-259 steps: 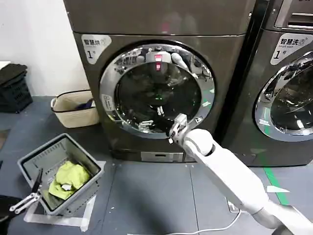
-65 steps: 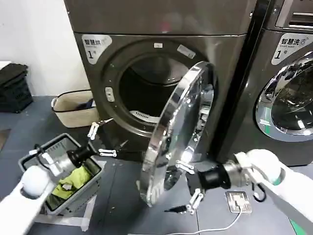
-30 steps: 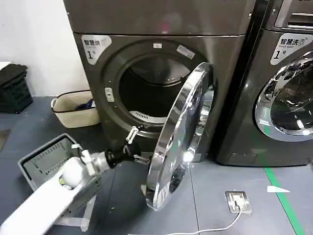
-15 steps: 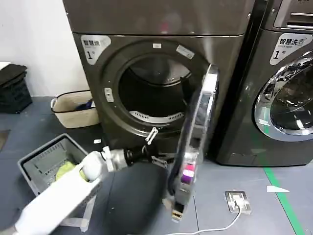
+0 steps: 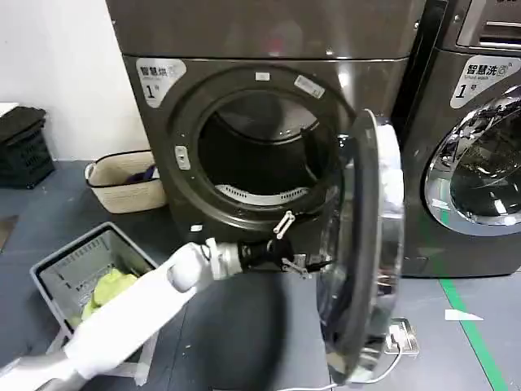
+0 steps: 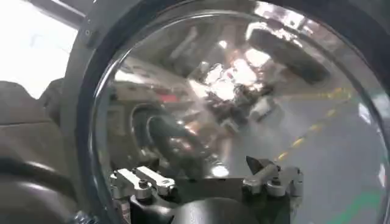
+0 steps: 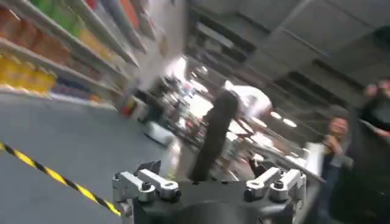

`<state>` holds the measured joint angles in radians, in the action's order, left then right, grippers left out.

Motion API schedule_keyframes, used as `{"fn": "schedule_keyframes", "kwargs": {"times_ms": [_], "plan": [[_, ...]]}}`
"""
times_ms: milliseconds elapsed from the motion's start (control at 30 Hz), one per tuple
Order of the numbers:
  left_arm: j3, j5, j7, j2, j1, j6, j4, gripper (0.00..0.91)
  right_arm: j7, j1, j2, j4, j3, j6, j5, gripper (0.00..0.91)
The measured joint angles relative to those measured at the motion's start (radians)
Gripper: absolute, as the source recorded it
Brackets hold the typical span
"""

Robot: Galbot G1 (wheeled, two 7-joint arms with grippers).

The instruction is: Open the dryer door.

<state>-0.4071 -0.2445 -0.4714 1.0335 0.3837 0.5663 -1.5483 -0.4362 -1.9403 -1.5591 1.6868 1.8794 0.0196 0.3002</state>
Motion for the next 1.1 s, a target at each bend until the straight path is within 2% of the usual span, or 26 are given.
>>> {"fn": "schedule_keyframes", "kwargs": {"times_ms": [167, 1100], "plan": [[-0.044, 0.026, 0.010, 0.053, -0.042, 0.000, 0.053, 0.907, -0.005, -0.003, -0.017, -0.007, 0.021, -0.003, -0.018, 0.907], [-0.168, 0.101, 0.060, 0.346, -0.216, -0.038, 0.321, 0.907, -0.002, -0.014, -0.050, 0.006, 0.056, -0.010, -0.009, 0.907]]}}
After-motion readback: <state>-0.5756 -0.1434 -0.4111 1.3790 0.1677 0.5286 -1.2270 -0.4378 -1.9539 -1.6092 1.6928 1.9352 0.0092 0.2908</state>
